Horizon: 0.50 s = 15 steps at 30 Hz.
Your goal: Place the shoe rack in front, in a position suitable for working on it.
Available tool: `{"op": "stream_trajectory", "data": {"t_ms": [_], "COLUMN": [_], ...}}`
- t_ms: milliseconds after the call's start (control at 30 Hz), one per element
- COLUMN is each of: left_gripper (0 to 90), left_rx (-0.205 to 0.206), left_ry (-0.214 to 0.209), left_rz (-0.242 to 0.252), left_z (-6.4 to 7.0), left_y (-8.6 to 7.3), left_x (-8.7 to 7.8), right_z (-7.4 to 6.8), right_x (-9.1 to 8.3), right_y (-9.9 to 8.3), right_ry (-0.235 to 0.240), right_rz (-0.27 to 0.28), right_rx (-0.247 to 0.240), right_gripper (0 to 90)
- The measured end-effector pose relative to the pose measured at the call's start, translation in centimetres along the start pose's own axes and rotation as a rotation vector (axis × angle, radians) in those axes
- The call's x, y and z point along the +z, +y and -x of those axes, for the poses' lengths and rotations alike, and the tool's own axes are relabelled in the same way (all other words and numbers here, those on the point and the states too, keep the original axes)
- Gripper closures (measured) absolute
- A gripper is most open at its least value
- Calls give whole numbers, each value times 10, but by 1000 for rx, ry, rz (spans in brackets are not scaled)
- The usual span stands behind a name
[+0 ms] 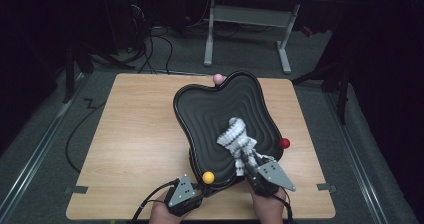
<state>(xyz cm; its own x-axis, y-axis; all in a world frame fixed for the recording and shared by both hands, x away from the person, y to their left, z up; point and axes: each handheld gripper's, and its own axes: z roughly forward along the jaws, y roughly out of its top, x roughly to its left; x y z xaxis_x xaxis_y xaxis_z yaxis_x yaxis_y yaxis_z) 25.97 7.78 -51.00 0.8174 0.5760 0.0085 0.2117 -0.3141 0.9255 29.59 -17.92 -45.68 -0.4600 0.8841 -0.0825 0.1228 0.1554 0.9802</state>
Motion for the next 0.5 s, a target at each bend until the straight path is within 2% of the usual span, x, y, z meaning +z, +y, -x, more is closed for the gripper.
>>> {"op": "stream_trajectory", "data": {"t_ms": [67, 233, 267, 333, 500], "left_gripper": [745, 745, 745, 745, 745], "left_rx": [0, -6, -7, -8, -5], "left_ry": [0, 3, 5, 11, 7], "left_rz": [0, -1, -1, -1, 0], "left_z": [0, 1, 1, 2, 1], "left_y": [0, 0, 0, 0, 0], "left_x": [0, 0, 0, 0, 0], "right_z": [16, 44, 49, 57, 58], "right_x": [0, -3, -3, -5, -5], "right_y": [-3, -8, -10, -12, -13], "right_ry": [-41, -129, -159, -195, -213], "right_rz": [2, 1, 0, 0, 2], "right_rx": [38, 103, 111, 131, 115], "right_gripper": [729, 729, 730, 730, 729]}}
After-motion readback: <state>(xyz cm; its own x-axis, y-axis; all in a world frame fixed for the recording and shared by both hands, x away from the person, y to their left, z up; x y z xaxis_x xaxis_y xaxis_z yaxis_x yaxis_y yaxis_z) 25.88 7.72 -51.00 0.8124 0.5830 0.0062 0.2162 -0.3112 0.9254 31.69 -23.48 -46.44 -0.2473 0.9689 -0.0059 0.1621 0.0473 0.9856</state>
